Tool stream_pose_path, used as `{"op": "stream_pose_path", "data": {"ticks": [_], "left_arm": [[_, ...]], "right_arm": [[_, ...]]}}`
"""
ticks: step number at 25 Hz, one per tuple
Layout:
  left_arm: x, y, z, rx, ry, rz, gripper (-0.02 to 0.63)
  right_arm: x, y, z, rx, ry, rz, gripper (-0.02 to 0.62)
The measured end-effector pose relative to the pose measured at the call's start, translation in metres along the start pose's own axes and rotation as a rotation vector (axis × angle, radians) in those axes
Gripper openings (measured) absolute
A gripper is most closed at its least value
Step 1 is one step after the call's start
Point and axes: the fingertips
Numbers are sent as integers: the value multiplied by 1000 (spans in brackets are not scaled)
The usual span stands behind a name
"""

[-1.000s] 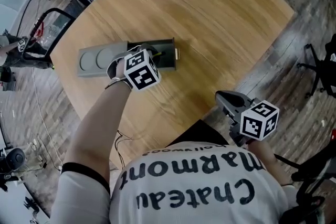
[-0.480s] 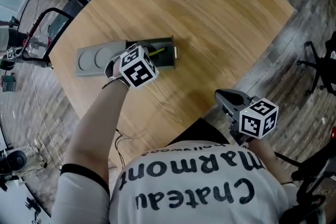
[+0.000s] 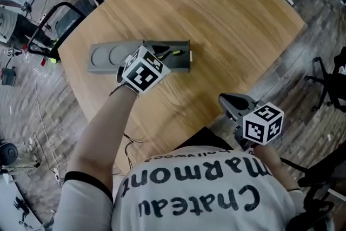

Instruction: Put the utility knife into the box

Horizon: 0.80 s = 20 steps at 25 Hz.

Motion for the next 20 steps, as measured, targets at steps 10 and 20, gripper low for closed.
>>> {"op": "stream_pose_path", "data": {"ticks": [10,20], "left_arm": [[30,-44,110,-58,-377,182,34],[14,-113,233,-82,-746,413,31]], "right_arm": [[7,64,-7,37,-34,80,11],[21,140,-11,63,-119,171,11]]}}
Point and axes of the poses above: the fingertips, and each gripper's own axes: z backward along the fingers, y to its left, x out of its top, and after that the axes turned 1 degree about -z, right-handed
